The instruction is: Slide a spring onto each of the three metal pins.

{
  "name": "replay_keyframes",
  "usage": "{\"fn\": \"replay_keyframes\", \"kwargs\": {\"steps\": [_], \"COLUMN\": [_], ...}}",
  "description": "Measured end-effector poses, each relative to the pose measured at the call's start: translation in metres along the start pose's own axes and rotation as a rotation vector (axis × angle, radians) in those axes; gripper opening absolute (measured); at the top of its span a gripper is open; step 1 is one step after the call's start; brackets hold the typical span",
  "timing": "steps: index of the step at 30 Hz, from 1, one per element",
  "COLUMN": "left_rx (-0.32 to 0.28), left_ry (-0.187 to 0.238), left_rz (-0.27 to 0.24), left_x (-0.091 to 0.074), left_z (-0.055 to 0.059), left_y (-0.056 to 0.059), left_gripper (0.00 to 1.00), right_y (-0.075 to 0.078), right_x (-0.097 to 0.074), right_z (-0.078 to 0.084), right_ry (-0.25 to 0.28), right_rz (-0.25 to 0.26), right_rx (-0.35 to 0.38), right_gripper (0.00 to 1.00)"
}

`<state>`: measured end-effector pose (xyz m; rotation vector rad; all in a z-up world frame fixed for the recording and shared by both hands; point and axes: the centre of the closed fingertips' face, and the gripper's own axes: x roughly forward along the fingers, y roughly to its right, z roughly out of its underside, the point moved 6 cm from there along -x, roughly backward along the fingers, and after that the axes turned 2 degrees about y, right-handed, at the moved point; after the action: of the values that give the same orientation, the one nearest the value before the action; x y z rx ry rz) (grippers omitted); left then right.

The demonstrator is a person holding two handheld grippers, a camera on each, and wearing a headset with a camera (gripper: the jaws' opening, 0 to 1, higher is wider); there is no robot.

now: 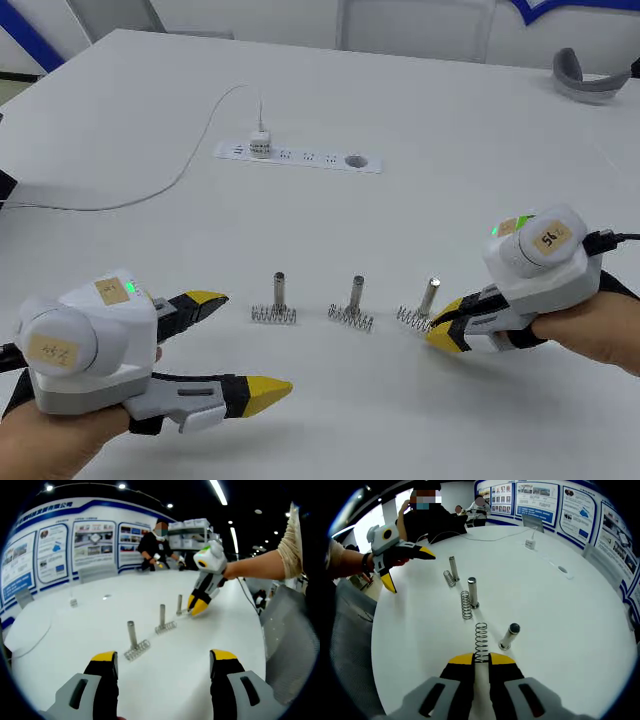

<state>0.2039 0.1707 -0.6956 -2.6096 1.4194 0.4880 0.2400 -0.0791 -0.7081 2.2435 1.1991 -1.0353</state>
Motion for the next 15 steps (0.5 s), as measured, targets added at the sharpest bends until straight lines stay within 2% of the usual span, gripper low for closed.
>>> {"fn": "replay_keyframes", "kwargs": {"steps": [10,15], "left_rx": [0.014,0.027], "left_ry": [-0.003,0.003], "left_rz": [0.086,0.118], "left_x": [0.012,0.022], "left_z": [0.001,-0.004], "left_y": [0.018,0.024], "left_gripper": [0.61,0.59], "right_y": [-0.014,-0.021], "right_x": [-0.008,-0.009], "right_z": [-0.006,-0.010], "right_ry": [-0.002,-0.006], "right_rz": [-0.040,-0.059], "right_rx": [-0.067,-0.093], "right_gripper": [0.11,0.11]}}
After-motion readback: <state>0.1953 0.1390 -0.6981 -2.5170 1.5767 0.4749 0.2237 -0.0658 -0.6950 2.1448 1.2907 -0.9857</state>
